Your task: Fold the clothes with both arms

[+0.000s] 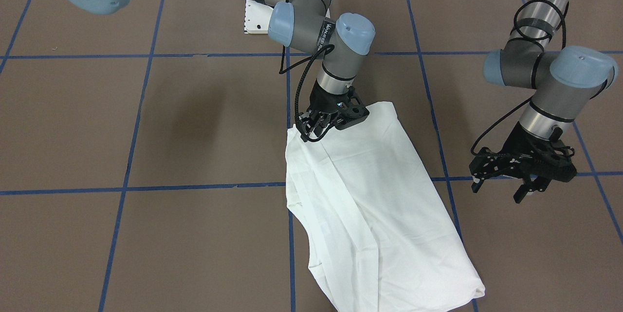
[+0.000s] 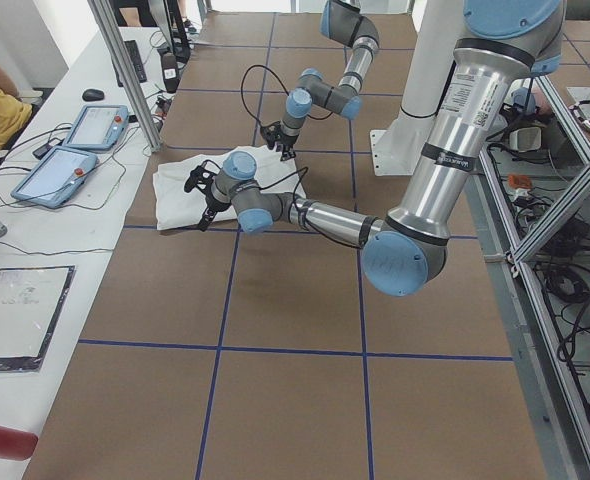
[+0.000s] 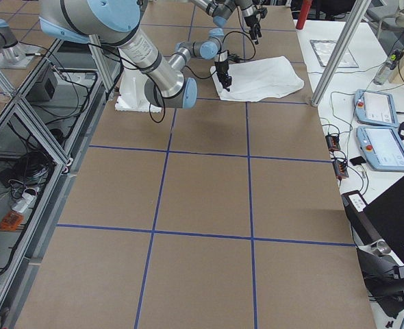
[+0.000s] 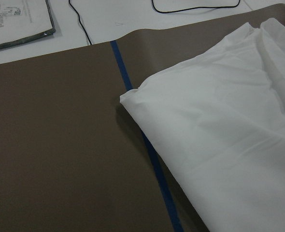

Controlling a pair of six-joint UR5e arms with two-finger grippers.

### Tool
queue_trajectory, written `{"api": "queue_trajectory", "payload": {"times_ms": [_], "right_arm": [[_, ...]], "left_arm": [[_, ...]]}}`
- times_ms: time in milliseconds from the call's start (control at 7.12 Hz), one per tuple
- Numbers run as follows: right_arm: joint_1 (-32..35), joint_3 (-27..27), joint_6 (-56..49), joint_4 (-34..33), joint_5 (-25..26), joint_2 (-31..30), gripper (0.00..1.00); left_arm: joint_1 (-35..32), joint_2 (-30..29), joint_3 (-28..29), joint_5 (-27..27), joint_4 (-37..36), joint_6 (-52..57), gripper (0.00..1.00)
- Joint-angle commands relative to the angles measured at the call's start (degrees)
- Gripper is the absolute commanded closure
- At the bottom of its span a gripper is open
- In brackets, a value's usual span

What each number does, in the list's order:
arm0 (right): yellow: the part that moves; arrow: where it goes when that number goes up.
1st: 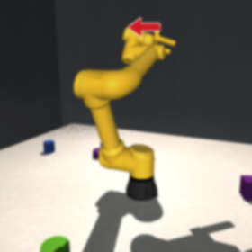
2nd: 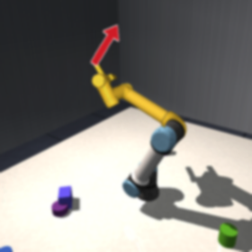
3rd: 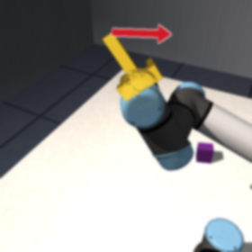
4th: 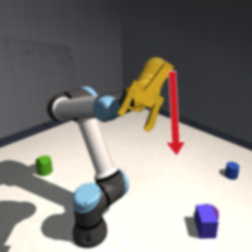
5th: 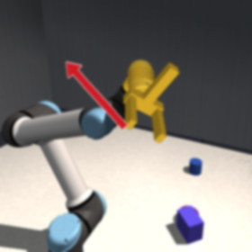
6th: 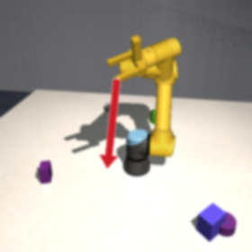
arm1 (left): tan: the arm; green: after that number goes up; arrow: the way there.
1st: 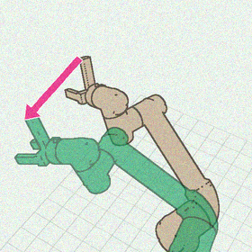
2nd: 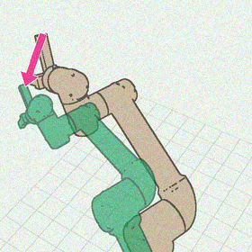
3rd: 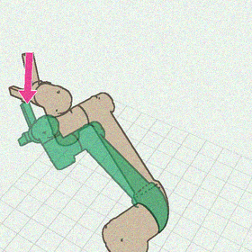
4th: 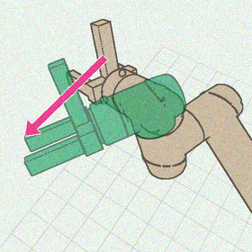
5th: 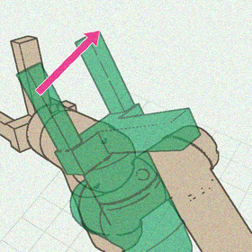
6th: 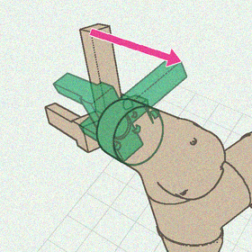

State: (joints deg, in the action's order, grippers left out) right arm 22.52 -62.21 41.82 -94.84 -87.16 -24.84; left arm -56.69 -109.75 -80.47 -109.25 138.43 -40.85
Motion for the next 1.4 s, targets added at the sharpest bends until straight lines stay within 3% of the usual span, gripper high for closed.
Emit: {"api": "queue_trajectory", "payload": {"times_ms": [0,140,702,1264], "right_arm": [[-0.2,0.1,0.2,0.2,0.0,0.8,0.80],[-0.2,0.1,0.3,0.2,0.1,0.7,1.00],[1.2,-1.2,0.6,-0.3,0.3,0.3,1.00],[2.8,-16.1,6.7,-0.5,0.1,-13.0,1.00]], "left_arm": [[0.0,0.1,0.0,0.0,0.0,0.0,0.00],[0.1,0.1,0.0,0.0,0.0,0.0,0.00],[0.2,0.1,0.0,0.0,0.0,0.1,0.00],[0.3,0.0,0.0,0.0,0.1,0.1,0.00]]}}
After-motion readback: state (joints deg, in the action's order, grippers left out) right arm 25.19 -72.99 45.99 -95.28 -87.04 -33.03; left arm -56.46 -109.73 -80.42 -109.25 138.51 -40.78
